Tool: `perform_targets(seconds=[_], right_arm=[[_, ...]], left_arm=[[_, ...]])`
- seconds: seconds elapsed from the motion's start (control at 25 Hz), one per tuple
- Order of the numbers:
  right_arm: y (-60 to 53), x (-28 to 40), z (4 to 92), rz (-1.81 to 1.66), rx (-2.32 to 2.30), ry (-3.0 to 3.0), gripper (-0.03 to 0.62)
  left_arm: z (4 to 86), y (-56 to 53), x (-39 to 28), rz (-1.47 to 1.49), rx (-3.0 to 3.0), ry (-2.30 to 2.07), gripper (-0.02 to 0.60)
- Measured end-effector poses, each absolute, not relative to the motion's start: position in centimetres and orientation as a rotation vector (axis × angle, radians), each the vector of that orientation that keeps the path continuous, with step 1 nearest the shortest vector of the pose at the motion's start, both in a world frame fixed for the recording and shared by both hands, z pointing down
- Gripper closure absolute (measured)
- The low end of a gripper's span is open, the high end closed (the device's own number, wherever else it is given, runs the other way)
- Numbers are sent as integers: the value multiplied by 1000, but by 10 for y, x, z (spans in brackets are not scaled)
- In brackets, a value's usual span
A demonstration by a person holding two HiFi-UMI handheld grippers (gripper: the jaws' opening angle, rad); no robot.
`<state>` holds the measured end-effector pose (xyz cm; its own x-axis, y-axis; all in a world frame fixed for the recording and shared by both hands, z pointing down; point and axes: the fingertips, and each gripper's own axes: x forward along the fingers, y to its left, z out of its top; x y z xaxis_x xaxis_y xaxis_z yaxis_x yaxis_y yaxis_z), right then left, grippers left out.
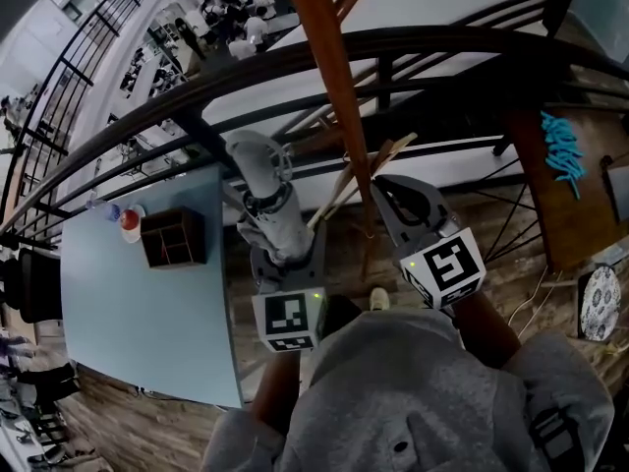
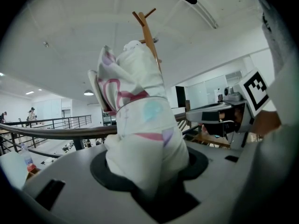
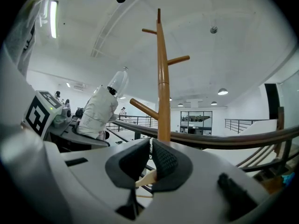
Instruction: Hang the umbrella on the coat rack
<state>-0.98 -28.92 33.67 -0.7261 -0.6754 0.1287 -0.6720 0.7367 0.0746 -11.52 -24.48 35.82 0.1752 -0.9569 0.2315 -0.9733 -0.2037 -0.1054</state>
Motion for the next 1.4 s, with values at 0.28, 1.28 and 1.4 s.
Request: perform_targets(seconds=[0.28, 1.28, 1.4], right_arm=[[-294, -13, 340, -33, 1101, -2783, 562], [-303, -20, 340, -38, 1128, -2758, 562], [-304, -20, 342, -30, 1128, -2754, 562]], left_arm=[[369, -250, -120, 393, 2354, -1919, 339], [375, -264, -122, 413, 2399, -1859, 339], [377, -265, -119, 418, 2413, -1840, 339]])
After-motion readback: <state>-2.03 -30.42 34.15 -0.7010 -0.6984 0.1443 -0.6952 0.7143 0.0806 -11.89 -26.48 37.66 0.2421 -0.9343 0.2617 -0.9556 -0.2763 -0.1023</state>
